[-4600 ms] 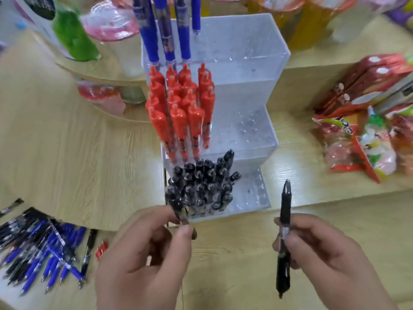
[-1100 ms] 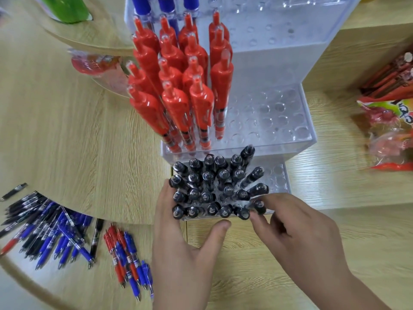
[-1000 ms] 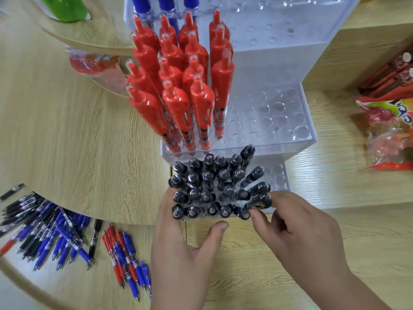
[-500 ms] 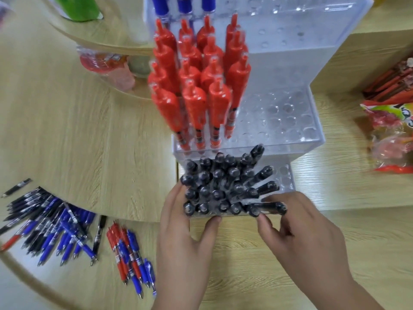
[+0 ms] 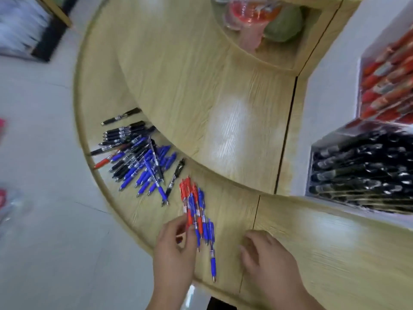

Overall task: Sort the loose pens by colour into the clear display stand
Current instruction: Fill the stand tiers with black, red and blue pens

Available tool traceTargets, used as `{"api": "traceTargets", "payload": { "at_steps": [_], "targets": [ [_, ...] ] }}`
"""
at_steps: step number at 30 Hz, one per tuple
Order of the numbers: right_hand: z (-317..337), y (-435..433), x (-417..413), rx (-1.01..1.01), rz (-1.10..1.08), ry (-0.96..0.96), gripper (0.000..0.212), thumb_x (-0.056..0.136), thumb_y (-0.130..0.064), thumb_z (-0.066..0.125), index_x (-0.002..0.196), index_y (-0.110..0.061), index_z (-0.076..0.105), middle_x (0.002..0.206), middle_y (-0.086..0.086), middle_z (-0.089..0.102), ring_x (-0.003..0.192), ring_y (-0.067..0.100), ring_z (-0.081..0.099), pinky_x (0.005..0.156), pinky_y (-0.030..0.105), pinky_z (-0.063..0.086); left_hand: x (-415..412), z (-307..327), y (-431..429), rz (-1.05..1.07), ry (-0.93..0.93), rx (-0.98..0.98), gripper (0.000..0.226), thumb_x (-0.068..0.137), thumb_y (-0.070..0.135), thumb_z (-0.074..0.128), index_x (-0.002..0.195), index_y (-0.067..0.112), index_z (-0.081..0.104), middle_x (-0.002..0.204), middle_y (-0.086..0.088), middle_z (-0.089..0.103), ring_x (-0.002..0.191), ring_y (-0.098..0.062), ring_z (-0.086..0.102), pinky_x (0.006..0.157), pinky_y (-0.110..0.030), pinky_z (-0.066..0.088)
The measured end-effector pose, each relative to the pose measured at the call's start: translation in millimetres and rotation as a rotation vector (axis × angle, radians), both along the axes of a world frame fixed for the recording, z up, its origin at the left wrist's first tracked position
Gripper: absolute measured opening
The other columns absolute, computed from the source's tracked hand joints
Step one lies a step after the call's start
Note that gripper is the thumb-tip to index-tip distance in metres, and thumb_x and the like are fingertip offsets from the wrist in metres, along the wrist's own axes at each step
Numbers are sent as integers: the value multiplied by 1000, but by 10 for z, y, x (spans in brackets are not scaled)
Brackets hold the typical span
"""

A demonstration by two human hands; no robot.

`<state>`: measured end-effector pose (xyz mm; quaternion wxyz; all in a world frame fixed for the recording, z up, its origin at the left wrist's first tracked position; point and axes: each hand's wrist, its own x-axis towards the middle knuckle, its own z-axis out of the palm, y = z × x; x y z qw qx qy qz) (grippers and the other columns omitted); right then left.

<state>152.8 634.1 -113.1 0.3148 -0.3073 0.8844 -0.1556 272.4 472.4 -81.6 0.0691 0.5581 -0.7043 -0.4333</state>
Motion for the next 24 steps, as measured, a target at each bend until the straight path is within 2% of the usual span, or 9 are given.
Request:
{"api": "traceTargets", "payload": {
  "at_steps": [3, 4, 6, 8, 10, 13, 17, 21, 24],
  "targets": [
    [-124, -371, 115, 44, 40, -44, 27, 93, -48, 46, 115, -36, 55, 110, -15, 61, 92, 4, 59, 72, 23, 48, 102, -304, -200, 57, -130, 23, 28, 91, 37, 63, 116, 26, 64, 110, 10, 64, 95, -3, 62, 72, -19, 48],
    [-154, -466, 157, 66, 50, -46, 27, 93, -50, 46, 113, -35, 55, 107, -14, 61, 88, 4, 59, 71, 24, 49, 96, -380, -253, 62, -145, 17, 27, 89, 38, 64, 114, 25, 64, 107, 10, 64, 93, -5, 63, 71, -21, 47],
    [-207, -619, 225, 90, 53, -31, 31, 90, -58, 47, 107, -33, 54, 100, -14, 60, 82, 5, 60, 67, 26, 51, 37, -493, -307, 35, -159, 7, 14, 86, 38, 69, 95, 28, 64, 93, 12, 64, 84, -7, 63, 69, -27, 49],
    [-229, -740, 257, 133, 77, -12, 38, 87, -64, 49, 101, -30, 51, 97, -12, 57, 80, 9, 61, 62, 27, 49, -25, -572, -299, -10, -180, 34, 17, 83, 39, 72, 81, 31, 58, 79, 11, 62, 72, -6, 60, 61, -28, 48],
    [-235, -859, 259, 167, 124, 2, 39, 86, -62, 51, 102, -27, 49, 98, -10, 55, 83, 13, 61, 60, 28, 45, -69, -631, -286, -28, -227, 29, 24, 82, 42, 72, 78, 30, 52, 77, 9, 57, 65, -6, 55, 55, -28, 43],
    [-213, -976, 212, 210, 146, -39, 35, 87, -55, 55, 103, -23, 52, 99, -6, 57, 86, 16, 60, 62, 29, 40, -122, -689, -291, -63, -288, -21, 23, 82, 45, 71, 80, 30, 54, 82, 7, 56, 66, -8, 55, 53, -30, 45],
    [-195, -965, 87, 232, 23, -70, 20, 88, -43, 58, 92, -23, 54, 88, -7, 59, 76, 14, 58, 60, 28, 44, -213, -704, -337, -70, -297, -18, 22, 85, 45, 69, 80, 28, 57, 81, 6, 60, 62, -7, 57, 49, -25, 40],
    [-160, -885, -38, 242, -115, -37, 10, 89, -33, 50, 83, -26, 49, 79, -9, 56, 67, 12, 52, 46, 23, 26, -270, -731, -409, -105, -371, -11, 22, 88, 46, 64, 78, 27, 60, 78, 5, 64, 59, -11, 62, 49, -23, 41],
    [-83, -801, -107, 228, -160, -81, 11, 88, -34, 49, 80, -27, 50, 74, -9, 58, 63, 10, 53, 46, 24, 33, -320, -714, -419, -123, -406, -29, 20, 86, 43, 61, 75, 26, 62, 75, 2, 65, 58, -14, 62, 48, -22, 40]
  ]
}}
